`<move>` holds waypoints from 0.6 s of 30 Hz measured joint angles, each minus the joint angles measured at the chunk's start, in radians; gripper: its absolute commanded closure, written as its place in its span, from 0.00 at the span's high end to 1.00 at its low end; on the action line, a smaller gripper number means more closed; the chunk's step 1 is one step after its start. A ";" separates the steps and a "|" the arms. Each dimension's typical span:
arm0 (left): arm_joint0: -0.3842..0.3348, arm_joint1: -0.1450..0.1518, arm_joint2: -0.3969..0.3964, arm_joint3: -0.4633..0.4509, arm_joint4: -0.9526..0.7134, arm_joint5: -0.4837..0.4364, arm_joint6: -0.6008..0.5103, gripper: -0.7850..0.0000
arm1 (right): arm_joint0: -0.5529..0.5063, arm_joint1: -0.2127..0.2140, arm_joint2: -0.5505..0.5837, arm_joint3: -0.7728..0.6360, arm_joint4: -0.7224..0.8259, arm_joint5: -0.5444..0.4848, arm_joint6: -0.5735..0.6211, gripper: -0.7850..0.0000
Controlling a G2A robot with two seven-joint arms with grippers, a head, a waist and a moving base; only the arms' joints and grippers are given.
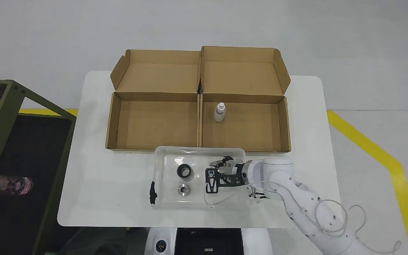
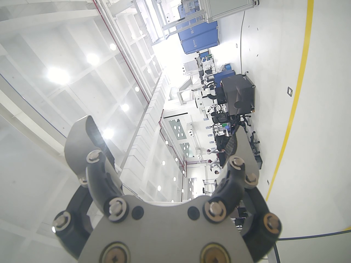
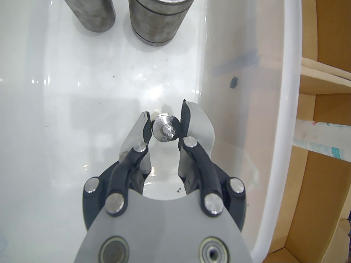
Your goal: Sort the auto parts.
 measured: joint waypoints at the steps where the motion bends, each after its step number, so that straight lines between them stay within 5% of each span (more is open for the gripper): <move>1: 0.000 0.000 0.000 0.000 0.000 0.000 0.000 1.00 | 0.000 0.000 -0.001 0.000 0.002 0.000 -0.001 0.00; 18: 0.000 0.000 0.000 0.000 0.000 0.000 0.000 1.00 | -0.024 0.007 0.036 -0.058 0.107 0.012 -0.129 0.00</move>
